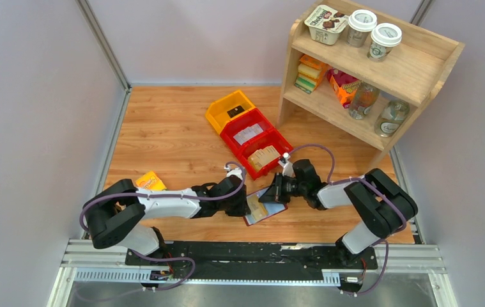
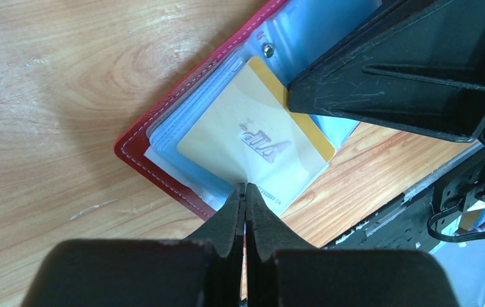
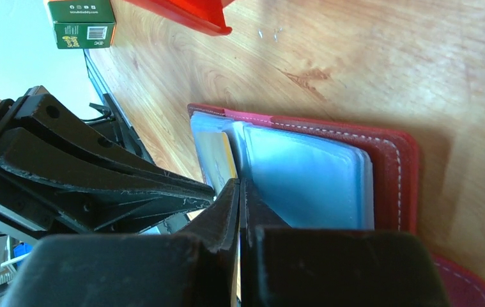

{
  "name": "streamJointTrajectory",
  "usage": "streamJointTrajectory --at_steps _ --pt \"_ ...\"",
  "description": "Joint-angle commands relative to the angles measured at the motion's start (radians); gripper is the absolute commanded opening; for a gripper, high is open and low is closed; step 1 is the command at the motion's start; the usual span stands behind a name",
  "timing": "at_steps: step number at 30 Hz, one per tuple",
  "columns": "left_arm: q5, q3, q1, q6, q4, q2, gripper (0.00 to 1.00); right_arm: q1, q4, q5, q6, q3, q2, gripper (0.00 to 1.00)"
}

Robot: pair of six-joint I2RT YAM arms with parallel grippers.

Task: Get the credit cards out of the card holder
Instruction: Remove the credit card from the card holder.

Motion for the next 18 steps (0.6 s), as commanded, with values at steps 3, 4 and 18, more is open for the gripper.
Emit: streamJointTrajectory --at_steps 3,4,18 --pt "-0.034 -0.012 -0.003 0.010 -0.078 0.036 0.00 -0.023 -0.060 0.014 0.004 -0.021 -0.088 0.00" --pt "-0.036 -0.014 -0.003 0.011 -0.079 0.036 0.00 -0.023 -0.077 0.021 0.003 -0.021 -0.099 0.00" --pt "-0.040 0.005 -0.003 0.030 -0.108 0.044 0.00 -0.022 -0.169 0.009 -0.079 0.028 -0.148 0.18"
